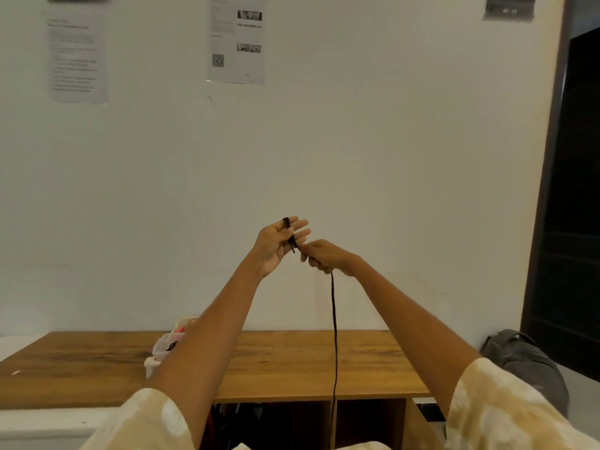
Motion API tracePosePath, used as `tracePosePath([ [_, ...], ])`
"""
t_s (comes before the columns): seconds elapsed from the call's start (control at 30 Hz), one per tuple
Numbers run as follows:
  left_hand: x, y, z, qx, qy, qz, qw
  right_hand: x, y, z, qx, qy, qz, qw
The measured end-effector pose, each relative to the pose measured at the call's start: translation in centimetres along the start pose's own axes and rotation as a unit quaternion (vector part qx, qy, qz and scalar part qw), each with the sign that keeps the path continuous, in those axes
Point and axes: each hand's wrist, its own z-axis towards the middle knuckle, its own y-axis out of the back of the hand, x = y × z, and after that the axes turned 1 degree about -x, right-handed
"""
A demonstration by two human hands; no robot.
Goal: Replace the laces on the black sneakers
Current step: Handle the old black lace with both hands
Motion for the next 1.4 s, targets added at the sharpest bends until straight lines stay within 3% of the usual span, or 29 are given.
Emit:
tracePosePath([
  [0.07,0.2,0.7,0.4,-0.049,-0.026,0.006,0.998,0.5,0.3,-0.3,0.065,0.001,-0.044,0.997],
  [0.17,0.2,1.5,0.3,-0.066,-0.031,0.110,0.991,1.9,1.2,-0.7,0.084,0.029,-0.064,0.994],
  [0.27,-0.1,1.6,-0.2,0.001,-0.028,0.303,0.953,4.0,2.1,-0.8,0.059,0.081,-0.077,0.992],
  [0.33,-0.6,1.1,-0.5,0.067,-0.008,0.346,0.936,5.3,2.7,-0.5,0.005,0.104,-0.072,0.992],
  [0.47,-2.1,0.5,-0.9,0.128,0.088,0.277,0.948,5.8,4.2,0.5,-0.127,0.099,-0.020,0.987],
  [0.63,-2.8,-0.2,-1.2,0.171,0.101,0.180,0.963,2.6,3.0,1.6,-0.143,0.068,-0.007,0.987],
  [0.77,-1.7,0.4,-0.8,0.099,0.078,0.076,0.989,0.1,0.9,1.6,-0.090,0.009,-0.019,0.996],
  [0.87,-0.4,1.4,0.0,0.011,0.048,0.016,0.999,0.5,0.1,0.6,0.024,-0.011,-0.043,0.999],
  [0.93,0.2,1.7,0.3,-0.032,0.030,0.038,0.998,1.1,0.1,0.2,0.110,-0.009,-0.093,0.989],
  [1.0,0.7,1.9,0.3,-0.040,0.029,0.114,0.992,1.9,0.4,0.1,0.133,0.002,-0.124,0.983],
  [1.17,0.8,2.4,-0.6,0.041,0.037,0.277,0.959,5.1,2.4,0.3,0.057,0.060,-0.109,0.991],
  [1.3,0.2,2.4,-1.3,0.105,0.105,0.231,0.961,6.2,3.2,0.7,-0.025,0.088,-0.056,0.994],
  [1.4,-0.5,1.9,-1.7,0.143,0.113,0.174,0.968,4.9,2.7,1.6,-0.113,0.074,-0.039,0.990],
])
